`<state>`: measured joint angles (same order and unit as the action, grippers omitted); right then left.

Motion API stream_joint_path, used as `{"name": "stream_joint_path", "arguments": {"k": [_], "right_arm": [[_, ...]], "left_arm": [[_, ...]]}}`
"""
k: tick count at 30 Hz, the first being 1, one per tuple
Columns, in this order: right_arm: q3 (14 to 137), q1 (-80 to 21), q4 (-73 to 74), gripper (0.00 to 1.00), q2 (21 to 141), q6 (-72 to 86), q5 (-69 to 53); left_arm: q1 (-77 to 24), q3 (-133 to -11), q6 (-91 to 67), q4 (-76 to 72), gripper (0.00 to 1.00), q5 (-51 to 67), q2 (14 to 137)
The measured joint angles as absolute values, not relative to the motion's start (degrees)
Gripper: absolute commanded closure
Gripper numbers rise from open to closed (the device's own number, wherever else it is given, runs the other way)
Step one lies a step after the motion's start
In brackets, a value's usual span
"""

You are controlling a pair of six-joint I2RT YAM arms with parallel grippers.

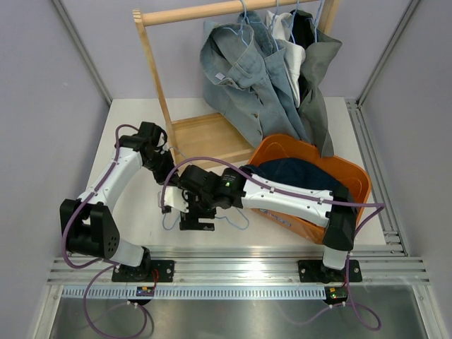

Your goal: Remove the skirt from the hanger

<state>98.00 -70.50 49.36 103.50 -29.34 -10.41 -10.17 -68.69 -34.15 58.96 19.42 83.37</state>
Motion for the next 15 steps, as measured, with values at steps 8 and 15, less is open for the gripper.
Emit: {"name": "stream_joint_path", "arguments": {"k": [8,15], "right_arm": [[94.76,-70.87,48.86,0.17,104.90,-28.05,-1.85],[94.85,-70.85,49.01,0.04,104.88,-27.22,-1.58]], "left_arm": [[-10.17,-68.69,-34.54,59.05,1.00,20.27,83.42],[-10.17,-68.66,-34.48,58.96,1.00,19.62,83.42]]}}
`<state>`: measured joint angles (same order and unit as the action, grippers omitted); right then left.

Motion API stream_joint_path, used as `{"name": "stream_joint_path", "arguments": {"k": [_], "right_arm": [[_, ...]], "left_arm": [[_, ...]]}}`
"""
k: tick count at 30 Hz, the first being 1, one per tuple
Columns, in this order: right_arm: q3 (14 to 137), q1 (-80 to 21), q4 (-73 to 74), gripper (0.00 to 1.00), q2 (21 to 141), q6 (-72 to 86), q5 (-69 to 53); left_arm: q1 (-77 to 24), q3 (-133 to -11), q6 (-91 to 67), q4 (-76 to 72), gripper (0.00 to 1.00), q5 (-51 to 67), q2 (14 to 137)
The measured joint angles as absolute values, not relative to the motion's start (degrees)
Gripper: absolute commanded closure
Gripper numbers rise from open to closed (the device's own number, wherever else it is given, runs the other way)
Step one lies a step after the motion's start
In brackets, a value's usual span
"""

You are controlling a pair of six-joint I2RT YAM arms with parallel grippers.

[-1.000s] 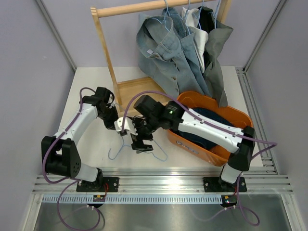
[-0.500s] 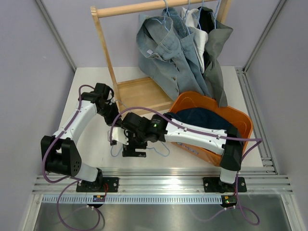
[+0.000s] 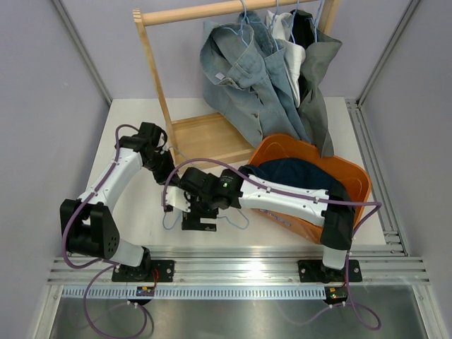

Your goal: Remove the skirt from the hanger

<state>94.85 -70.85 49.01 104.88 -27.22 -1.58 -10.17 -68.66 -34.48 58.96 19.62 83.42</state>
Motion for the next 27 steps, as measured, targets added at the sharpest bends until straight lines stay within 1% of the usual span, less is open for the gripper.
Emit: {"name": "stream_joint_path", "arguments": {"k": [1,2,7,11,14,15,17,18,20,21,22,25,27], "right_arm": [[95.85,-70.57,49.82,0.01,104.88,-27.16,-3.22],[97.38,-70.22,50.61,0.00,104.86,-27.09,-5.45],[107.57,-64.93,53.58,0.00,103.20,-27.86,-20.43],[109.60,-57.82,55.24,0.00,98.17,-29.34,-30.52],[108.53,-52.36,55.75,0.01,94.32,-29.50,-34.92],[107.63,-50.74,55.57,0.01,93.06,-29.08,-35.66],[106.08,-48.12,55.29,0.01,91.22,-27.33,-36.14],[105.51,-46.70,55.13,0.00,90.50,-26.11,-35.88],[104.47,-44.18,53.82,0.01,89.21,-23.14,-33.63],[104.01,-43.29,52.99,0.01,88.64,-21.71,-31.97],[103.37,-42.46,52.01,0.01,87.85,-19.94,-29.10],[101.03,-40.97,49.10,0.01,84.84,-15.44,-19.97],[99.22,-40.45,47.29,0.01,82.11,-12.93,-13.19]], "left_arm": [[-10.17,-68.31,-34.41,58.39,1.00,19.00,83.40],[-10.11,-67.59,-34.39,57.58,1.00,18.39,83.33],[-9.74,-59.72,-35.11,51.09,1.00,14.87,83.42],[-9.63,-56.29,-36.10,47.55,1.00,12.10,83.74],[-9.47,-55.64,-36.47,44.42,0.78,9.54,83.94],[-9.39,-55.64,-36.51,43.44,0.62,8.73,84.03],[-9.28,-55.64,-36.73,41.98,0.46,7.53,84.18],[-9.21,-55.64,-36.82,41.41,0.33,6.85,84.18],[-9.10,-55.64,-36.95,40.53,0.24,5.82,84.16],[-9.10,-55.61,-37.15,40.32,0.23,5.43,84.05],[-9.06,-55.51,-37.06,40.12,0.16,5.06,83.68],[-9.04,-54.92,-36.29,40.18,0.09,3.95,80.23],[-8.99,-54.81,-35.51,40.29,0.06,3.55,75.66]]}}
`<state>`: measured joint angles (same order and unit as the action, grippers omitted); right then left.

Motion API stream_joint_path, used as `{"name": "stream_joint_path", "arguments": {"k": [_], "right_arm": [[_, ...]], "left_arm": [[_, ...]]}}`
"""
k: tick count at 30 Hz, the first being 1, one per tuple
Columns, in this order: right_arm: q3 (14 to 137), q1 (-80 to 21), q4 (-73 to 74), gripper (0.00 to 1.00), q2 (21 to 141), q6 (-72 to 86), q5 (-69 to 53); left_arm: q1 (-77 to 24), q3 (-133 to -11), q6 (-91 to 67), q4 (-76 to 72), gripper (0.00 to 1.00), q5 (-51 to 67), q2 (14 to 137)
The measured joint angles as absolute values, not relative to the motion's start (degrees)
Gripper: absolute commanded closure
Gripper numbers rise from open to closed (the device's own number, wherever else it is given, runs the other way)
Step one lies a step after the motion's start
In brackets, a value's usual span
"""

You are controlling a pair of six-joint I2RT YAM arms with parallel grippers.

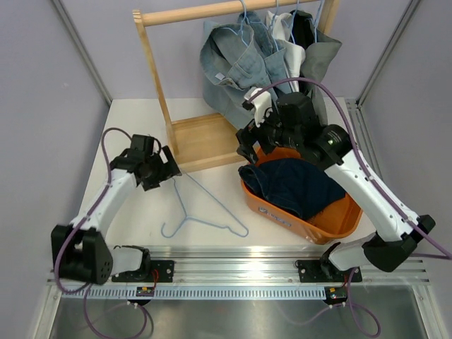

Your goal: Remove the skirt from the hanger

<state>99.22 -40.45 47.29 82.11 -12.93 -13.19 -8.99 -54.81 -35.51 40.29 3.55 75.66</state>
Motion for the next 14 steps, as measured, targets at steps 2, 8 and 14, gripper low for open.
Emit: {"name": "stream_joint_path", "arguments": {"k": [2,8,14], "right_arm": [[97.93,-39.92,45.71,0.00,79.88,-11.09,-6.48],[93.97,-36.64,39.44,0.01,74.85,-8.69,11.05],[91.64,-35.92,34.52,0.00,72.07,-8.75,21.71]], "left_arm": [[-8.99,-54.81,-34.46,39.81,0.05,3.27,70.28],[-8.99,-53.89,-32.03,33.98,0.01,1.63,49.74],[-8.99,-51.16,-31.68,28.53,0.01,-1.63,35.92]]}}
